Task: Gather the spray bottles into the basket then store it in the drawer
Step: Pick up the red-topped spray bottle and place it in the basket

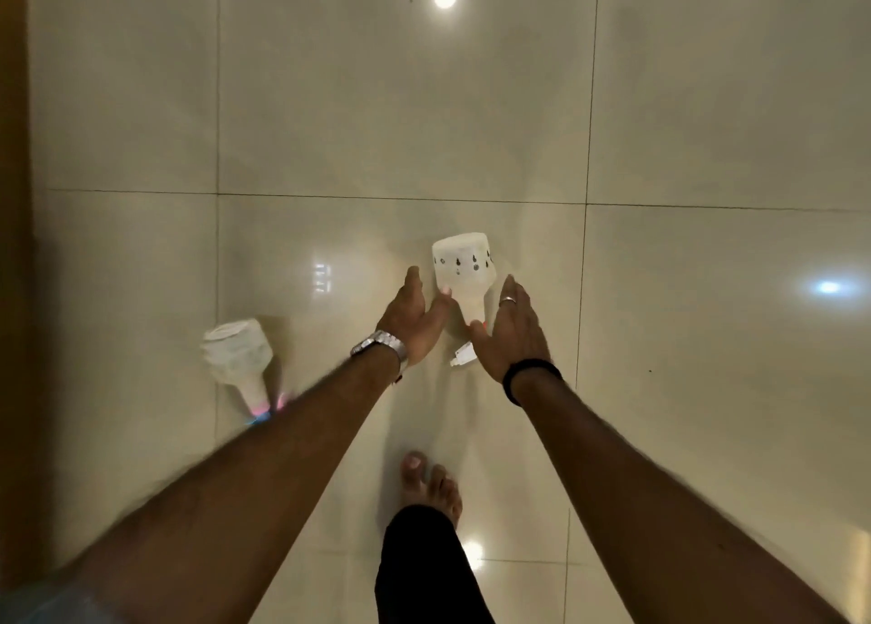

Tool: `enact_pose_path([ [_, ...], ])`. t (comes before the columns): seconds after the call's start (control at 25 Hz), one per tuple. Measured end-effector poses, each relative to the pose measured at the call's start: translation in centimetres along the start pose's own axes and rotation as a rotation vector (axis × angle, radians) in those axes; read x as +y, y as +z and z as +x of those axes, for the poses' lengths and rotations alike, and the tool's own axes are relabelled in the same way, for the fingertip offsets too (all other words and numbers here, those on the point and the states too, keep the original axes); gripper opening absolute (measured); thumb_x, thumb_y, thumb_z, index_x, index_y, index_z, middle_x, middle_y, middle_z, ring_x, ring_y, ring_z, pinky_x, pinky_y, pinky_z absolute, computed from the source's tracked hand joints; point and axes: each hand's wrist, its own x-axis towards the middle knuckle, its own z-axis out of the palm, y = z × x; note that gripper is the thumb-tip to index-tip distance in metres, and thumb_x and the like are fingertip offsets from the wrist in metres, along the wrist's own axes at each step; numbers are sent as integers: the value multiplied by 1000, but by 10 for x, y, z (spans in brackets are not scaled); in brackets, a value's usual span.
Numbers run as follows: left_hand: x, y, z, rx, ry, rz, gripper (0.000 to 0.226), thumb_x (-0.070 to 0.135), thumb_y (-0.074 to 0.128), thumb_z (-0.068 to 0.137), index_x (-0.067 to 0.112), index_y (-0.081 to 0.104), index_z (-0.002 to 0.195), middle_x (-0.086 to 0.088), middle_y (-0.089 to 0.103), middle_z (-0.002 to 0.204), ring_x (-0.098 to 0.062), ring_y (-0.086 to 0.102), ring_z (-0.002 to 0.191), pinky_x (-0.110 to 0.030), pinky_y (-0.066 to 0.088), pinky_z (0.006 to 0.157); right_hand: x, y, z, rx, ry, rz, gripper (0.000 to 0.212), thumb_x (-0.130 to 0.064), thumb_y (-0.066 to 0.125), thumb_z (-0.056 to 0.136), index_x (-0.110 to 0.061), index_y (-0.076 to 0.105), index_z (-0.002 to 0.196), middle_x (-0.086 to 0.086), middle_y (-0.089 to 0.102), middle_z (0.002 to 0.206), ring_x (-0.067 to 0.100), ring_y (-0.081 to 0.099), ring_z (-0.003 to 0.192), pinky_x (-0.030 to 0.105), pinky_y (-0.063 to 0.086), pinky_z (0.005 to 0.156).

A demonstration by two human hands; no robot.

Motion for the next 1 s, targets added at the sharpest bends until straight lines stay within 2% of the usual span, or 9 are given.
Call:
enact_pose_path([
  [0.12, 12, 16, 30, 15, -77, -205, 48, 51, 30, 103, 16, 37, 135, 2, 55, 121, -25, 55, 108, -30, 36, 83, -10, 5, 22, -28, 18, 270, 81, -25, 57, 95, -9, 10, 159, 6, 16, 167, 23, 28, 150, 41, 32, 119],
  [0.32, 7, 21, 30, 82, -128, -200, 41, 41, 33, 105, 10, 46, 128, -15, 58, 133, -34, 57, 122, -38, 46, 97, -23, 5, 4, -27, -51, 243, 61, -14, 42, 104, -10, 16, 159, 5, 22, 163, 21, 39, 142, 32, 33, 117],
  [0.4, -2, 14, 15, 109, -116, -125, 48, 49, 31, 104, 14, 45, 135, -15, 58, 137, -36, 57, 125, -33, 45, 95, -19, 5, -12, -40, -45, 248, 49, -15, 35, 105, -16, 29, 153, 1, 40, 148, 17, 54, 121, 29, 43, 103],
  [0.48, -12, 1, -1, 85, -167, -88, 56, 56, 26, 102, 23, 41, 144, -13, 55, 145, -36, 59, 125, -33, 46, 100, -16, -3, -29, -101, -38, 266, 40, -15, 32, 104, -18, 42, 143, -5, 51, 125, 16, 57, 110, 23, 43, 93],
  [0.56, -19, -19, -19, 8, -245, -111, 53, 60, 24, 99, 29, 50, 134, -12, 64, 130, -32, 70, 98, -33, 58, 83, -17, -20, -49, -207, -126, 184, 53, 0, 33, 99, -20, 43, 147, -6, 50, 128, 15, 52, 115, 24, 42, 103],
  [0.68, -16, -52, -57, -97, -360, -128, 65, 64, 18, 98, 17, 63, 103, -10, 76, 82, -21, 71, 62, -24, 55, 50, -29, -48, -81, -320, -330, -59, 86, 17, 39, 83, -27, 30, 156, -3, 37, 154, 23, 51, 127, 28, 41, 111],
  [0.76, -9, -72, -87, -127, -395, -151, 77, 65, 15, 99, 10, 67, 87, -9, 74, 58, -19, 69, 48, -26, 56, 47, -45, -58, -106, -349, -383, -109, 85, 4, 53, 86, -31, 23, 158, -9, 24, 163, 25, 54, 128, 29, 44, 107],
  [0.88, 5, -101, -146, -173, -405, -311, 92, 63, 10, 100, -4, 72, 88, -23, 77, 76, -29, 71, 62, -42, 65, 72, -86, -67, -154, -240, -509, -28, 64, -30, 71, 86, -31, 42, 143, -15, 24, 162, 11, 54, 125, 25, 47, 100],
  [1.0, 11, -128, -210, -162, -389, -450, 94, 62, 7, 101, -5, 73, 99, -22, 79, 87, -31, 75, 76, -45, 61, 88, -143, -75, -197, -99, -496, 60, 48, -46, 68, 87, -22, 55, 127, -12, 40, 152, 7, 53, 125, 26, 47, 102],
])
